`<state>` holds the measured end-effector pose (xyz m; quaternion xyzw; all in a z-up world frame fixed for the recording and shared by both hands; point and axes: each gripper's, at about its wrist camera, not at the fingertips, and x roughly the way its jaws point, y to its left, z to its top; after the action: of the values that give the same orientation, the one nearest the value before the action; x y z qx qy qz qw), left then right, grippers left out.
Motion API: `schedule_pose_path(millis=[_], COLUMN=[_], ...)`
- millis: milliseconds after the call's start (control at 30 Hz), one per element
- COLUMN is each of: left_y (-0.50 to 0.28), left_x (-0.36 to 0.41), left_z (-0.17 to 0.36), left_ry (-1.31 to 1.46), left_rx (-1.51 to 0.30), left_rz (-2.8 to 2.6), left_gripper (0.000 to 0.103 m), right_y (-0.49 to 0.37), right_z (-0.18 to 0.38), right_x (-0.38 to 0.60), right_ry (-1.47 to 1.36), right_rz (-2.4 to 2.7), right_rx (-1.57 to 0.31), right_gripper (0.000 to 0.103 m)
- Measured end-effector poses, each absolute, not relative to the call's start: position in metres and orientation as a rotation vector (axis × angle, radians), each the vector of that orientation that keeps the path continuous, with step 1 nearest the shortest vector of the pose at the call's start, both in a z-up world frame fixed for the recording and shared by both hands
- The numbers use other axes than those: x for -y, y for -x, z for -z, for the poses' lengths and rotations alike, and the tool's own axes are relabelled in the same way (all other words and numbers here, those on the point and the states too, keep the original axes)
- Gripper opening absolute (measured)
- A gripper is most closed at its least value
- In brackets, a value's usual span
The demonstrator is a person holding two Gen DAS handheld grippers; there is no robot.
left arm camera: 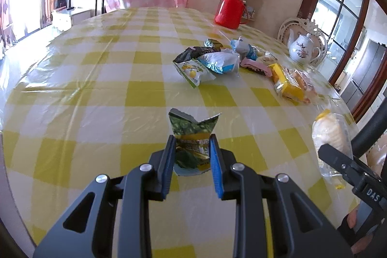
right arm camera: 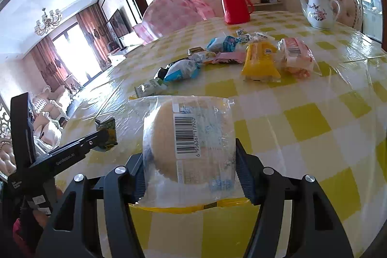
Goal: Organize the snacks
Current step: 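Carry the green chip bag and round bun toward the white box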
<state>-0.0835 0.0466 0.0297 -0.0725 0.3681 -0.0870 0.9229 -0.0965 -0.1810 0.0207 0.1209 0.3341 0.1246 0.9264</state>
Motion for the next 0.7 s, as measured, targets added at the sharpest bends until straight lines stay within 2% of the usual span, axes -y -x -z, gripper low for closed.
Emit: schedule_pose_path(millis=[467, 700], left_y=[0.141, 0.164], left_x=[-0.072, -0.111], left_z=[-0.049, -0.052], left_ry=[0.095, 0.129], left_rx=[-0.732, -0.735], left_rz=[0.175, 0.144], left_gripper=[0.028, 0.028], right_y=[0.122, 0.132], right_z=[-0.021, -0.022], right_x=[0.121, 0.081], right_ry=[-0.16, -0.104], right_rz=[-0.37, -0.45], right_rx=[-0.701, -0.707], right_gripper=[0.061, 0.061])
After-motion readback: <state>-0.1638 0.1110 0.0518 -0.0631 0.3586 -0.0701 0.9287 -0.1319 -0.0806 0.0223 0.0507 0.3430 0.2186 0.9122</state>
